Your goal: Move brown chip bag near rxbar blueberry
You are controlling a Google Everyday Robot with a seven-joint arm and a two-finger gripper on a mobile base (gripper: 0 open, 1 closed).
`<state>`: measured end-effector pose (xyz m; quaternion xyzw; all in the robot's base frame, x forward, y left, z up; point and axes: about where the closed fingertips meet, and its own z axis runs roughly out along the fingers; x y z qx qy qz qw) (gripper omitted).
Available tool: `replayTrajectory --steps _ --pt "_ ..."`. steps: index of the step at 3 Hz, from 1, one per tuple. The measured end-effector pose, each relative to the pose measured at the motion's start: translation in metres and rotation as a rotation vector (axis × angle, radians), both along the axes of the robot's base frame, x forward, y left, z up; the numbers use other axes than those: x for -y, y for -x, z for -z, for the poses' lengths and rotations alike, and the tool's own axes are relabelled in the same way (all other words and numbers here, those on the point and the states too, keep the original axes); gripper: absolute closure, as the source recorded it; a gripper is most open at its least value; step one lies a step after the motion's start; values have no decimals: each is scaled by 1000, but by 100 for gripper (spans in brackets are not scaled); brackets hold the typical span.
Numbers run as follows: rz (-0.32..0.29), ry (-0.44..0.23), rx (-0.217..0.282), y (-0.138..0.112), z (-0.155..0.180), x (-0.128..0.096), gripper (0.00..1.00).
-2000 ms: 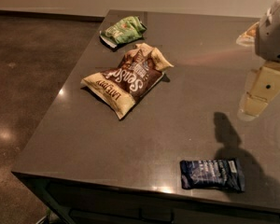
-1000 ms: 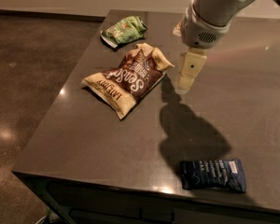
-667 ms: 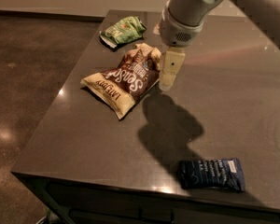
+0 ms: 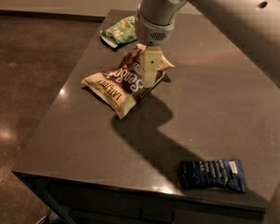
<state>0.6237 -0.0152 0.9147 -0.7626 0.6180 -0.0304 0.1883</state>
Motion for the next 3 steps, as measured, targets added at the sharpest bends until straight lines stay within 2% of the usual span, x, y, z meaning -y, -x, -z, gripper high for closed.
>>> replayTrajectory --steps 1,2,3 --pt "-75 86 -26 -9 19 -19 0" --pt "-108 145 -39 -15 32 -22 0" --pt "-140 180 -54 -15 37 -18 23"
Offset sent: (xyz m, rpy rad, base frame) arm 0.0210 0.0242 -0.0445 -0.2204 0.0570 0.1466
